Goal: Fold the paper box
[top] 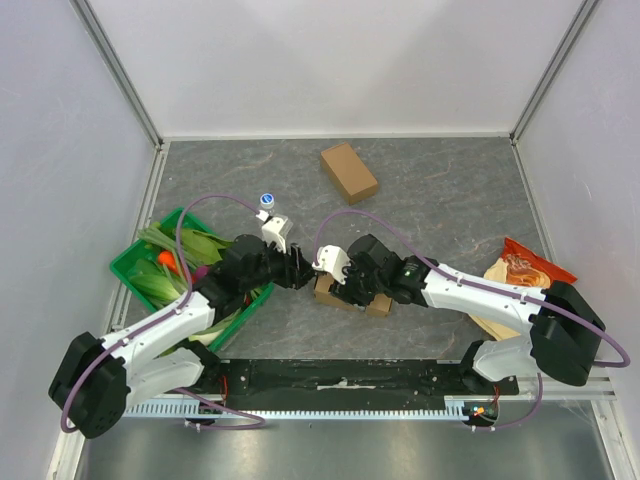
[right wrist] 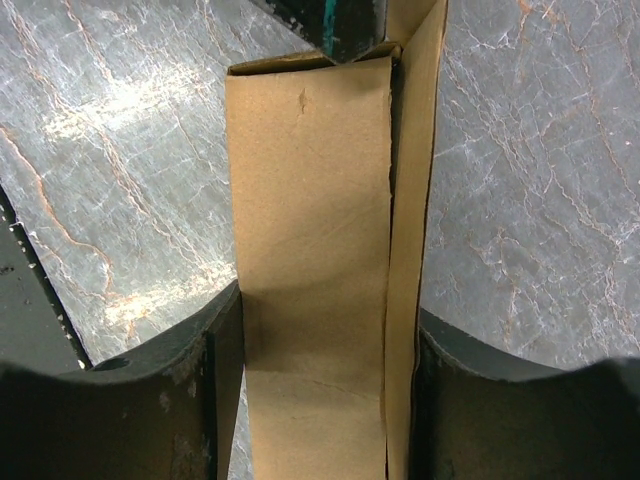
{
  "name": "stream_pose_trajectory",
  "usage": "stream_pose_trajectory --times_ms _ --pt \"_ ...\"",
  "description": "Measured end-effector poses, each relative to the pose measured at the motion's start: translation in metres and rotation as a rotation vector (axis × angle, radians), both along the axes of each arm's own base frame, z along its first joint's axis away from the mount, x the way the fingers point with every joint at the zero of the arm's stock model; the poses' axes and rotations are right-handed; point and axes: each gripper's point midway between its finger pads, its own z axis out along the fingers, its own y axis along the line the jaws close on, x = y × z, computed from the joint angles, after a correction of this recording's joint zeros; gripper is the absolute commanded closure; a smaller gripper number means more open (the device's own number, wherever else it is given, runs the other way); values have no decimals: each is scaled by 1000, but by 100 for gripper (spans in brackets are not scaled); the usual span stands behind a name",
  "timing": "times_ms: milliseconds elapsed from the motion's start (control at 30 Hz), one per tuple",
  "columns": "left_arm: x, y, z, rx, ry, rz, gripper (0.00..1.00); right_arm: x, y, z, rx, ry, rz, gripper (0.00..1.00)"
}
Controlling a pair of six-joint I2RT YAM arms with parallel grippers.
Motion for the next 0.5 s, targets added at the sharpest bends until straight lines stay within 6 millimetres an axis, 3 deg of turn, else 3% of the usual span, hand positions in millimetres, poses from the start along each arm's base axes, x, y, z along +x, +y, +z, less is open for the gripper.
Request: stream_pose_trajectory --times_ms 133,233,267,367,500 --pt "3 -1 -1 31 -21 9 51 0 0 0 3 4 2 41" --pt "7 -4 0 51 -22 9 67 0 0 0 2 4 1 41" --pt "8 -6 0 57 -20 7 77 0 1 0 2 5 1 41" --pt "10 -12 0 78 -15 -2 91 2 2 0 1 5 -2 41" --pt "9 -14 2 103 -12 2 98 4 3 0 1 5 -6 40"
